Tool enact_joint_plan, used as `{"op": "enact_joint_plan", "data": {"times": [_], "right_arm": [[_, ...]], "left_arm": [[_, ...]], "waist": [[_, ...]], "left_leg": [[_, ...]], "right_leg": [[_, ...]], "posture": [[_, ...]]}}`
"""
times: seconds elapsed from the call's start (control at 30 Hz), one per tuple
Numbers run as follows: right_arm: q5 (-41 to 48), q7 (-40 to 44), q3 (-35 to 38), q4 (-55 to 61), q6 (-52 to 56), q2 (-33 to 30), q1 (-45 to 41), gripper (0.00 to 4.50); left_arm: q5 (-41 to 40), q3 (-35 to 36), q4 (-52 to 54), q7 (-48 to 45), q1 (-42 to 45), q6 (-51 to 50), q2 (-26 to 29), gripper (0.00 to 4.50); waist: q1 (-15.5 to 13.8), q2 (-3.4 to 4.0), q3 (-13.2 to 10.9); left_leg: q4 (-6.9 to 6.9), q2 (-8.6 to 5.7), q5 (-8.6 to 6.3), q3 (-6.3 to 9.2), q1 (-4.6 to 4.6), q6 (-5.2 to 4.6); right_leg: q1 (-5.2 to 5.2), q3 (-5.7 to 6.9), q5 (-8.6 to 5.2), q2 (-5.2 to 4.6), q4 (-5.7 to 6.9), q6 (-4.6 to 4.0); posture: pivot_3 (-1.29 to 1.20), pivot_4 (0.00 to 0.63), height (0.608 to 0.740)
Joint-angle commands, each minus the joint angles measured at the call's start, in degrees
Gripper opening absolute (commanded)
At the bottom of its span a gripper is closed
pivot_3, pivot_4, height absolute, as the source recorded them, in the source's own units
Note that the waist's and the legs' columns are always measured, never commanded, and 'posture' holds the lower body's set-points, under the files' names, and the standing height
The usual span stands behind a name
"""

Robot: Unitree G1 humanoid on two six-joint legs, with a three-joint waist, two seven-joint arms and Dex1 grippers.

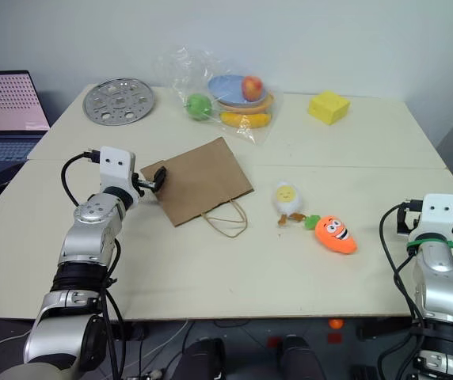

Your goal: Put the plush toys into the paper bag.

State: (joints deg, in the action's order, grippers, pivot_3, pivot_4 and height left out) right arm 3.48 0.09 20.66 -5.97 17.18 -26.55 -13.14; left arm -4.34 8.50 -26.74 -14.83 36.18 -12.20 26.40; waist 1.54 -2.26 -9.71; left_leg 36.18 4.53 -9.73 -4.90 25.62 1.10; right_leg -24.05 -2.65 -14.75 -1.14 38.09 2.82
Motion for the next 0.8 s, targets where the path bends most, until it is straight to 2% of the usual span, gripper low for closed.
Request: {"op": "enact_joint_plan", "data": {"times": [0.03, 0.13, 0.37, 0.43, 0.63, 0.8], "right_arm": [[-0.3, -0.1, 0.3, 2.0, -0.3, -0.6, -1.4, 4.5], [0.0, 0.4, 0.3, 1.4, -0.8, -0.6, -1.7, 4.5], [1.4, 3.8, 0.2, 3.4, -0.1, -2.3, -3.3, 4.5], [1.3, 4.1, -0.6, 5.1, 1.0, -1.9, -3.7, 4.5], [8.5, 16.7, -0.8, 14.0, 6.8, -6.7, -1.5, 4.5], [10.2, 20.6, -0.7, 17.1, 8.9, -9.5, -0.7, 4.5]], "left_arm": [[-0.9, 1.6, 3.9, -1.3, 0.3, 0.0, 2.0, 4.49], [-3.2, 2.8, 8.0, -2.5, -0.8, -1.6, 1.8, 4.49], [-8.2, 4.4, 16.8, -11.9, -4.6, -3.4, 6.2, 4.49], [-9.6, 5.3, 16.3, -14.4, -4.6, -3.4, 7.8, 4.49], [-14.0, 5.2, 22.7, -23.6, -9.4, -7.1, 12.8, 4.49], [-14.0, 4.0, 23.9, -26.3, -9.2, -7.6, 14.4, 4.49]], "waist": [[0.0, 0.0, 0.0], [0.1, 0.0, 0.0], [0.2, 0.01, 0.0], [0.2, 0.02, 0.0], [0.2, 0.03, 0.0], [-0.1, 0.03, 0.0]], "left_leg": [[0.0, 0.0, 0.0, 0.0, 0.0, 0.0], [0.0, 0.01, 0.0, 0.0, 0.0, 0.0], [-0.02, 0.02, 0.0, 0.0, -0.01, 0.0], [-0.02, 0.02, 0.0, 0.0, 0.0, 0.0], [-0.03, 0.03, -0.01, -0.04, -0.02, 0.0], [-0.04, 0.05, 0.0, 0.03, -0.01, 0.0]], "right_leg": [[0.0, 0.0, 0.0, 0.0, 0.0, 0.0], [0.0, 0.0, 0.0, 0.0, 0.01, 0.0], [-0.01, 0.0, 0.0, 0.0, 0.01, 0.0], [-0.01, 0.01, 0.0, 0.0, 0.0, -0.01], [0.0, -0.02, -0.01, -0.02, -0.02, -0.01], [0.0, 0.08, -0.03, 0.01, -0.01, -0.04]], "posture": [[0.0, 0.15, 0.74], [0.0, 0.15, 0.74], [0.0, 0.15, 0.74], [0.0, 0.15, 0.74], [0.0, 0.15, 0.74], [0.0, 0.15, 0.74]]}}
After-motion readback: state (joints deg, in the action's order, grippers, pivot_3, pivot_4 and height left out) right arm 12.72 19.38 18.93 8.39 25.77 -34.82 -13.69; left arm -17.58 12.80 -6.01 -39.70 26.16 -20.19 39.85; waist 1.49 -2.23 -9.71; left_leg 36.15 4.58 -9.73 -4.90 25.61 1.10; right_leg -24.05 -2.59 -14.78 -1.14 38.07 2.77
